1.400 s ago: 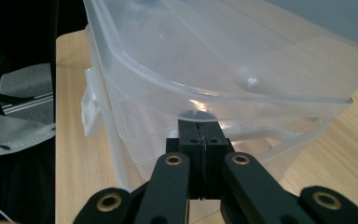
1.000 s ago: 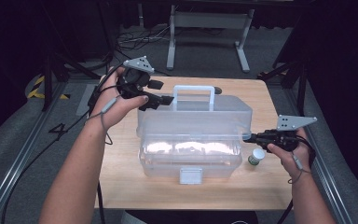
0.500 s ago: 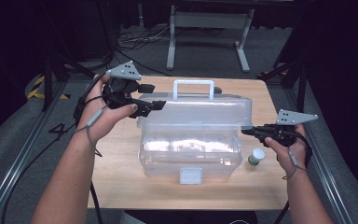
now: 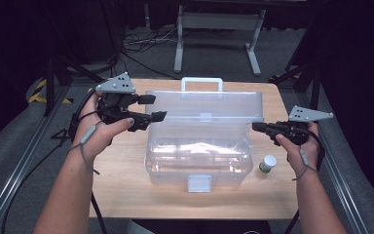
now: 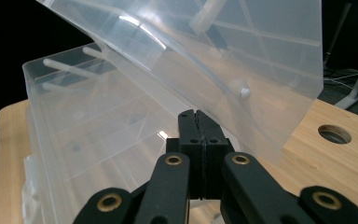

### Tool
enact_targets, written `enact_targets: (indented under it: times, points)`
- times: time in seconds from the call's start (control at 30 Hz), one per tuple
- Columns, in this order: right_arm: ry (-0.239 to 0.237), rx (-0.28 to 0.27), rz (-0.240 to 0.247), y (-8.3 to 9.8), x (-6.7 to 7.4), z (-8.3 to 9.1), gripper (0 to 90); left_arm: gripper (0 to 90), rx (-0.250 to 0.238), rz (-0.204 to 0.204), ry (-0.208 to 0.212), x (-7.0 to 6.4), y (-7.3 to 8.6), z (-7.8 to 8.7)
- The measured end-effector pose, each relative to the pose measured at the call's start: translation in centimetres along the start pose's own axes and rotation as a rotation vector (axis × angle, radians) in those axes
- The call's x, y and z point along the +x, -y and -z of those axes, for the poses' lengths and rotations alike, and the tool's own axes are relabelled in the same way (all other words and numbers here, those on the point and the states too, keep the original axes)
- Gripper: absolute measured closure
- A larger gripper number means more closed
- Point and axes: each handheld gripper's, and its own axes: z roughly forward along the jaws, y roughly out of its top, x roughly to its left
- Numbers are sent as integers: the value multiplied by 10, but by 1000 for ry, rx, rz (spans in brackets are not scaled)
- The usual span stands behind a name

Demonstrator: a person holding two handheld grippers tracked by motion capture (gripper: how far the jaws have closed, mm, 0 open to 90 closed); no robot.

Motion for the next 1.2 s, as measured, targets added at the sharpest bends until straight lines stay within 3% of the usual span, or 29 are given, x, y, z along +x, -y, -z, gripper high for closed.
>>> enact_targets:
  times: [0.17, 0.37, 0.67, 0.77, 0.9, 1.07, 1.1, 1.17, 1.2]
  points:
    - [25, -20, -21, -5, -2, -3, 900, 395, -27, 11, 17, -4, 9, 1]
    - [53, -40, -32, -6, -1, -5, 900, 421, -24, 28, 25, -7, 26, -4]
    - [68, -54, -32, -6, 0, -6, 900, 553, -46, 47, 47, -8, 49, -16]
    - [69, -55, -29, -6, 0, -6, 900, 600, -44, 41, 21, -8, 55, -20]
    - [71, -59, -29, -5, 1, -6, 900, 696, -41, 22, -64, -6, 63, -26]
    - [71, -61, -27, -5, 1, -6, 900, 797, -54, 33, -97, 1, 72, -31]
    - [74, -58, -26, -5, 3, -6, 900, 853, -48, 37, -94, 3, 73, -32]
    - [76, -57, -25, -5, 3, -6, 900, 878, -14, 13, -94, 8, 72, -33]
    - [78, -56, -23, -4, 4, -6, 900, 886, -29, 15, -100, 10, 73, -35]
